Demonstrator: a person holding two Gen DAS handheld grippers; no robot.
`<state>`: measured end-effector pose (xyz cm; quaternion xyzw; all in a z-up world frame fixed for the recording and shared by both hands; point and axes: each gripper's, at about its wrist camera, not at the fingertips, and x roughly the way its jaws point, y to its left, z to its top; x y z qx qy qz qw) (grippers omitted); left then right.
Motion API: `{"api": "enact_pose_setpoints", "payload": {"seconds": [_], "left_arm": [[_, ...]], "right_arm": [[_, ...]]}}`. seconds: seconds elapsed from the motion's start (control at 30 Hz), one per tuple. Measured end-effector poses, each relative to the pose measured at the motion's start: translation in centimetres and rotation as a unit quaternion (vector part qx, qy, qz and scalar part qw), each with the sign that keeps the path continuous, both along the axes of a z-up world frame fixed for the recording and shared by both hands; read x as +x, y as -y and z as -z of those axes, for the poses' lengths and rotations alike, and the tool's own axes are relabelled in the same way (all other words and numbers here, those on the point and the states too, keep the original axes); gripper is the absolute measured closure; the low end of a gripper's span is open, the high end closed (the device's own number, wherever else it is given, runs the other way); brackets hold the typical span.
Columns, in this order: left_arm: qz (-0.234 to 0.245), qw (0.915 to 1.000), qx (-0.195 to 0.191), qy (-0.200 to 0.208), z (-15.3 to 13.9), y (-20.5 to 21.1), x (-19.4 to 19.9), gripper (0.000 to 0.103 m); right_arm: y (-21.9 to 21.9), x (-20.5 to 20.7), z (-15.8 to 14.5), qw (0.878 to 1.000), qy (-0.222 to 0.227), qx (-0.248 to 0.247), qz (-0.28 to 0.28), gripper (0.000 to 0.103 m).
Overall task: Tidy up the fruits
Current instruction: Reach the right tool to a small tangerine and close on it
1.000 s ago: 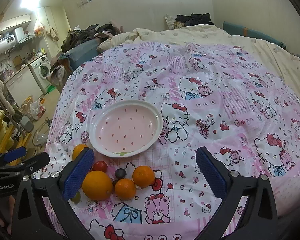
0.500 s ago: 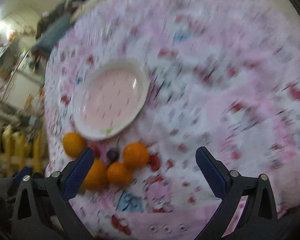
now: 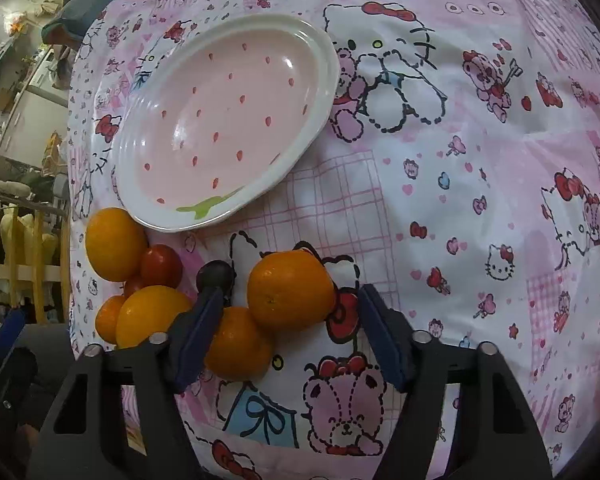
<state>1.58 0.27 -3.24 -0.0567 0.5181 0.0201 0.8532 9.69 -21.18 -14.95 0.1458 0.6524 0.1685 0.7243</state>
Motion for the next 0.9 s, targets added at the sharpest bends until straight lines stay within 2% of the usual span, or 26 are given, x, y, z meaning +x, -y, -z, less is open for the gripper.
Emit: {"api": "enact_pose_setpoints", "payload": {"seconds": [0.1, 0.3, 0.4, 0.53, 0.7, 0.8, 0.9], "left_arm": [[0.0, 1.0, 0.002, 0.001, 0.0, 0.0, 0.0, 0.0], [-0.003, 1.0, 0.007, -0.003, 0.5, -0.3, 0.0, 0.0], [-0.005, 0.9996, 0.012, -0.024, 0.9, -0.7, 0.5, 0.0], [-0.022, 0.9986, -0.013, -0.046, 0.9, -2.0, 1.4, 0.0], [-0.007, 0.998, 0.01, -0.063, 0.5, -1.9, 3.4, 0.0], [0.001, 0.9948, 0.0, -0.101, 1.8, -2.3, 5.1, 0.001], [0.016, 0.9857, -0.03, -0.165, 4.1, -2.3, 6.6, 0.004]], "right_arm": [[-0.1, 0.2, -0.3, 1.0, 0.009, -0.009, -0.004, 0.06], [1.1, -0.2, -0.9, 1.0, 0.011, 0.023, 0.011, 0.06], [2.1, -0.4, -2.1, 0.999, 0.026, 0.039, 0.027, 0.06], [3.3, -0.6, -3.2, 0.996, 0.04, 0.059, 0.048, 0.06], [4.6, -0.8, -4.9, 0.994, 0.061, 0.07, 0.063, 0.06], [5.0, -0.9, -5.4, 0.992, 0.07, 0.075, 0.067, 0.06], [5.1, -1.1, -5.7, 0.992, 0.079, 0.07, 0.074, 0.06]]}}
